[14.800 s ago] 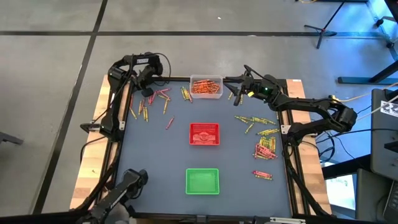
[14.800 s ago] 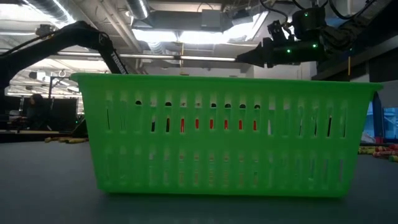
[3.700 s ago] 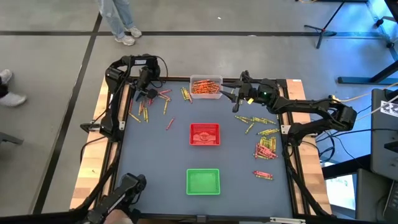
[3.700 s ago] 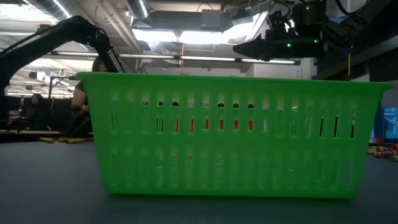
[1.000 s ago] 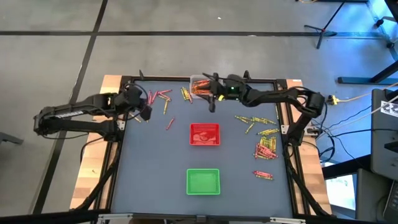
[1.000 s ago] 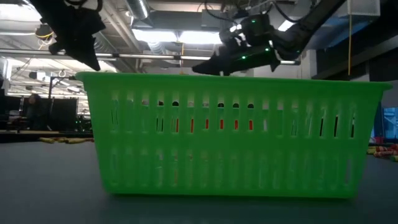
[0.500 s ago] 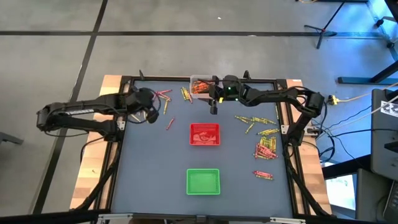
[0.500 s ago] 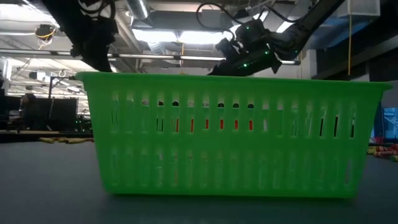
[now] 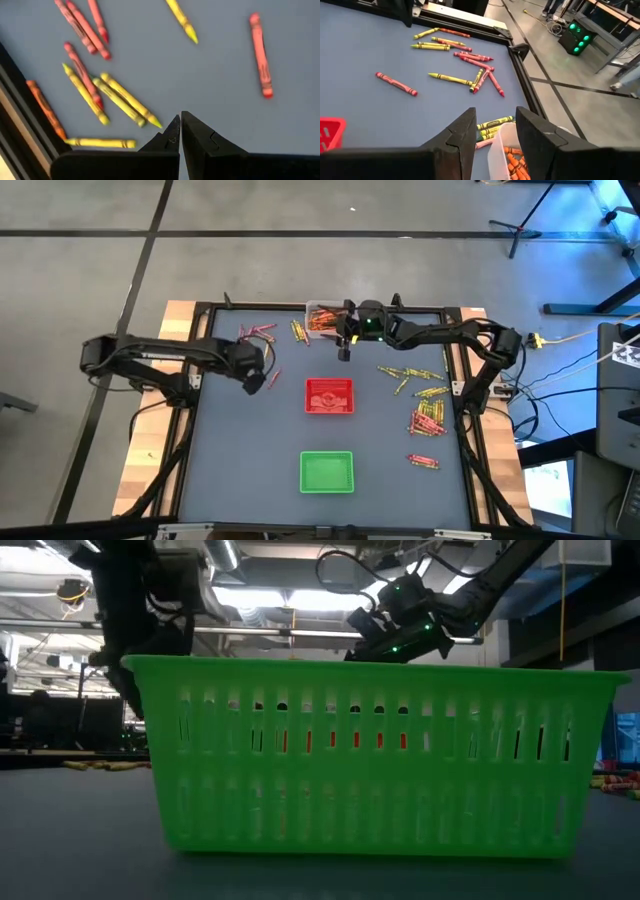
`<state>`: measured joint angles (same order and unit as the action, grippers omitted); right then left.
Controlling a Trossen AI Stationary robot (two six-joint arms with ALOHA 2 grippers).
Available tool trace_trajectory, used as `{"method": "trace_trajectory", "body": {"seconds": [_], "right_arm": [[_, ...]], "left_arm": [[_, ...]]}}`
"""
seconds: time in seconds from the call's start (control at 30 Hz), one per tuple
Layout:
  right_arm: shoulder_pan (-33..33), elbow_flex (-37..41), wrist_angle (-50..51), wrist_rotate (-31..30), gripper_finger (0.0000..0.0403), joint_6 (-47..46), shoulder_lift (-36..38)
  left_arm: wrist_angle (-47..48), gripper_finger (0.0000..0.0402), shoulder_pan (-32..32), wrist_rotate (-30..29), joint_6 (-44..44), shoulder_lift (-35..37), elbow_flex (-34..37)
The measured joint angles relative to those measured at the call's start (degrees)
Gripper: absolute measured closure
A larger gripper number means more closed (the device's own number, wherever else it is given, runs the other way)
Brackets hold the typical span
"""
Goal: Sort crayons
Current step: Adjust the yellow crayon
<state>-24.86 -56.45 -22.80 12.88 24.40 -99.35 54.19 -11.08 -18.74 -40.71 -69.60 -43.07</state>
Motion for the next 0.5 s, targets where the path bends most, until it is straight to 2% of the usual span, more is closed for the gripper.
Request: {"method": "trace_trajectory", "body": {"seconds": [0.27, 0.5], "right_arm": [[0.09, 0.01, 0.34, -0.02, 0.0265, -0.02, 0.0], [0.09, 0.02, 0.41, -0.02, 0.0265, -0.04, 0.02]], "left_arm": [[-1.09, 0.0399, 3.95, -0.11, -6.48, -5.27, 0.79], [-1.44, 0.0399, 4.93, 0.93, -16.5, -7.97, 4.63]]}}
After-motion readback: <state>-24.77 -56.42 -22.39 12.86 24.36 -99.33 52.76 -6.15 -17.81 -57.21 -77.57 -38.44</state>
